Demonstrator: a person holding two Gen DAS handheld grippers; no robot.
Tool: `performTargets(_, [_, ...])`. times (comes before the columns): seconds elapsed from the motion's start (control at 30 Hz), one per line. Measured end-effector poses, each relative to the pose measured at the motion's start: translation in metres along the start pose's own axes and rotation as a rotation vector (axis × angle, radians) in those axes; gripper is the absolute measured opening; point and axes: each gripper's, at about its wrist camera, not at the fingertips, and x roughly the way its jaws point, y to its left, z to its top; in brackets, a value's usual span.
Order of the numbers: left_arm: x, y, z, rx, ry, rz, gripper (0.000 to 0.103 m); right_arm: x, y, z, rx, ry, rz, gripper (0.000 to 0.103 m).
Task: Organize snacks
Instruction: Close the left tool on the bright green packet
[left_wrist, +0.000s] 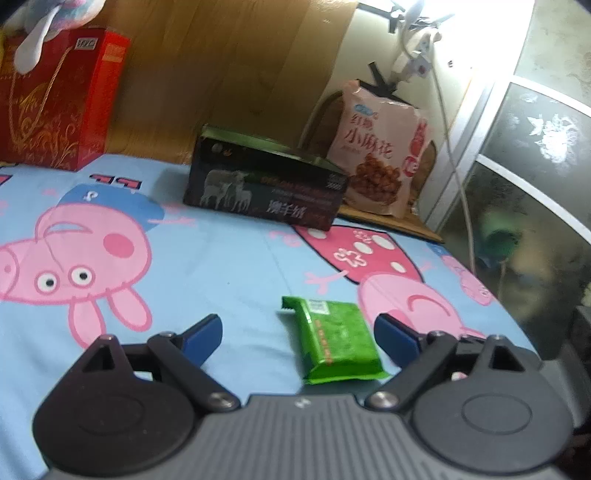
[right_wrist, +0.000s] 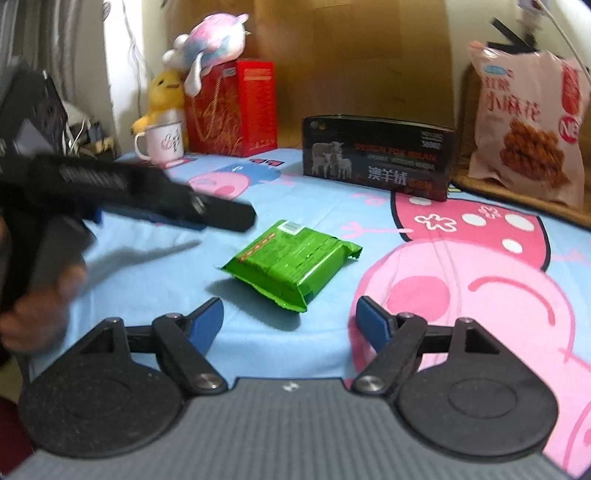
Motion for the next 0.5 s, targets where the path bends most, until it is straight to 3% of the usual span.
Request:
performTargets(0.23, [0.024,-0.007,0.01,0.012,0.124,-0.054,0.071,0.008,-0.006,0.009,-0.049,0.021,0.003,0.066])
performTargets(0.3, [0.039,-0.005,0.012,-0.004,0.178,-0.077,0.059,0.013,-0.008,0.012,-0.065,0.033,0.008,0.062])
performTargets(0.37, [0.045,-0.007,0.014,-0.007,0.186,-0.097,0.045,0.016,-0.006,0.013,-0.092,0.03,0.015,0.049])
performTargets(0.4, [0.047,-0.008,0.015,-0.009,0.189,-0.091,0.046,0.017,-0.005,0.014,-0.102,0.026,0.028,0.042])
performTargets(0.5, [0.043,-0.012,0.024,0.01,0.154,-0.078,0.044,0.018,-0.005,0.018,-0.091,0.008,0.014,0.039])
